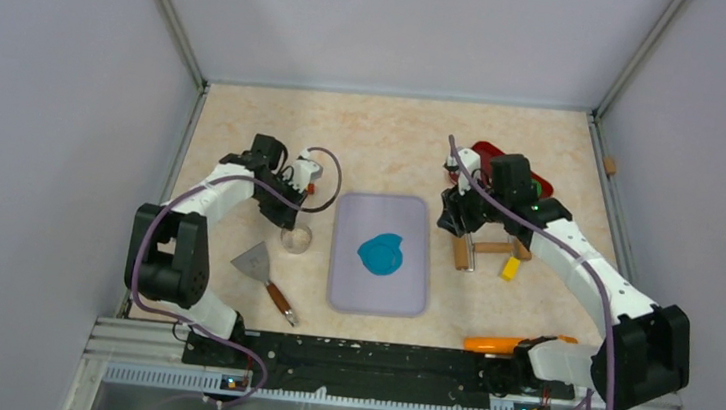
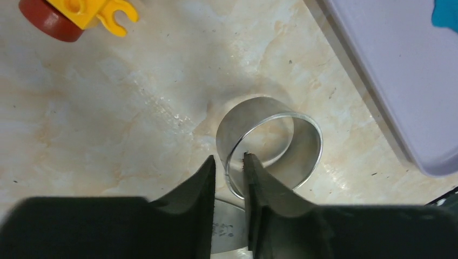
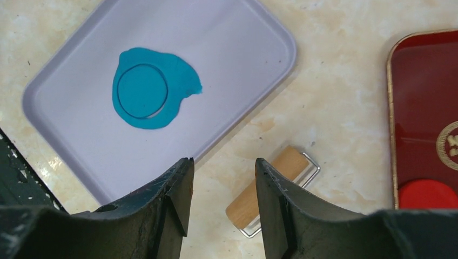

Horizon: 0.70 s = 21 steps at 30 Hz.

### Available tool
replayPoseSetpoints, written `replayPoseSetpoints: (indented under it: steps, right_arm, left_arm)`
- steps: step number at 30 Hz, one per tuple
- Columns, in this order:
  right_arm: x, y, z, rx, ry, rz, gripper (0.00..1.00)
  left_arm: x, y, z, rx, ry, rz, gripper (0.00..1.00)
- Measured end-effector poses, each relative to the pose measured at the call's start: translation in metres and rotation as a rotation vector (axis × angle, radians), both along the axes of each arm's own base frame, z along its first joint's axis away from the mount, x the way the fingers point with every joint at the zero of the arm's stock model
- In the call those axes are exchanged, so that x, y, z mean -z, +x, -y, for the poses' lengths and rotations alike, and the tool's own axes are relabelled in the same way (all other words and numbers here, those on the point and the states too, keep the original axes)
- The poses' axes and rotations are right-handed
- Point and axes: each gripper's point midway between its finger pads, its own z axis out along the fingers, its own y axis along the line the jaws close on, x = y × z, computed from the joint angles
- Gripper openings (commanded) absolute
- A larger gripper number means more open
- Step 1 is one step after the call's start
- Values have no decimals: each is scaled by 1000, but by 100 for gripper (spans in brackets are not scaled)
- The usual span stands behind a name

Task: Roll out the dumpling wrappers from the dough

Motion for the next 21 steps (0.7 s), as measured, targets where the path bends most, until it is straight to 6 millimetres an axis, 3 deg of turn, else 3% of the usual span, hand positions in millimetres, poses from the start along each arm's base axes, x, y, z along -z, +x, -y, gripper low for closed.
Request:
replayPoseSetpoints:
  steps: [6,12,14,17,21]
  right_arm:
    - [30,-4,-4,-13,-6,-86,47]
    - [31,-1,-8,10,23,-87,48]
    - [34,-2,-7,23,28,-100,48]
    - [34,-3,-8,37,39,-112,48]
    - [33,-3,-11,45,55,-124,49]
  left_arm:
    - [-5,5,-2,9,10,18,43]
    - [-40,39,20,12,-69,125,47]
    - [-49,52,36,36,-90,161,48]
    - [-56,80,75,112,-119,199,47]
    - [-41,109,120,224,-115,203,48]
